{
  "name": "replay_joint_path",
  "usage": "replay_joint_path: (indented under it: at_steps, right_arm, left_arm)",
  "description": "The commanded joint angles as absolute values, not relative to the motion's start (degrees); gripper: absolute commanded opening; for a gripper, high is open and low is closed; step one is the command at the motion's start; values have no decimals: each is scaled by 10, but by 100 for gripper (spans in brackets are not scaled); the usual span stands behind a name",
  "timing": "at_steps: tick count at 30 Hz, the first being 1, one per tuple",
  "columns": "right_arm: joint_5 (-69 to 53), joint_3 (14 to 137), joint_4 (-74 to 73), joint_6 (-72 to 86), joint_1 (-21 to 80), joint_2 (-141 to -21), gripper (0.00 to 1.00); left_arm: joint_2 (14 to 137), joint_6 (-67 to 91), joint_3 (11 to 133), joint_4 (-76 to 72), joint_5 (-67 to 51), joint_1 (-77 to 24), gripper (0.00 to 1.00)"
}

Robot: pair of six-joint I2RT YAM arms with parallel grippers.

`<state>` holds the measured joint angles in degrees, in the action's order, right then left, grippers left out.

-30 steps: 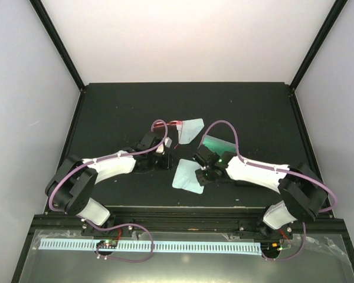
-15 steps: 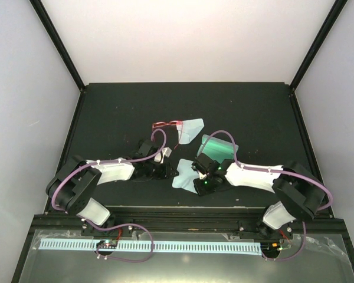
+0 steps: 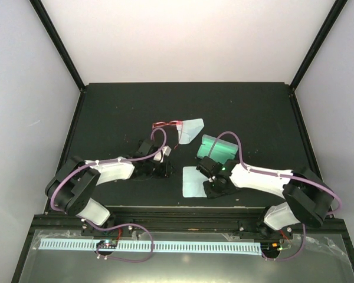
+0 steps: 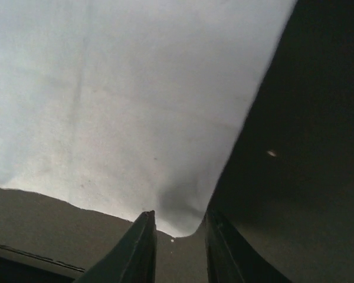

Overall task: Organize the sunglasses
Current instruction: Fold the glasses cleaning cloth at the center of the board.

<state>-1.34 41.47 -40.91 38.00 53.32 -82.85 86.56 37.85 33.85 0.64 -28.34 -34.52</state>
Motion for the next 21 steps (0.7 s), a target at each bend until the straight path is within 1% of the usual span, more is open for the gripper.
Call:
replay_joint_path:
  at_steps: [1,2,3,7,12,17,21]
  right_arm:
    - [49,456,-446,397,531,-784,31]
    - [66,462,-443,402,527,-781,36]
    - [81,466,-436,404,520,-780,39]
    - [101,472,-384,402,479,-798,41]
    - [122,484,-323,394,450,-851,40]
    - [98,488,-275,378,426,-899,36]
    - [106,488,-264,379,421,-921,33]
  left_arm:
    - [863,338,396,52,-251,-345,40]
    - [866,330,406,62,-241,-345,41]
    - [870,322,416,71,-234,-345,43]
    - [887,300,449,96,-219,-346,49]
    - [928,287,492,120,-227,-357,50]
    - [965,287,531,161,-204,-379,48]
    - [989,292,551,183,-198,-392,48]
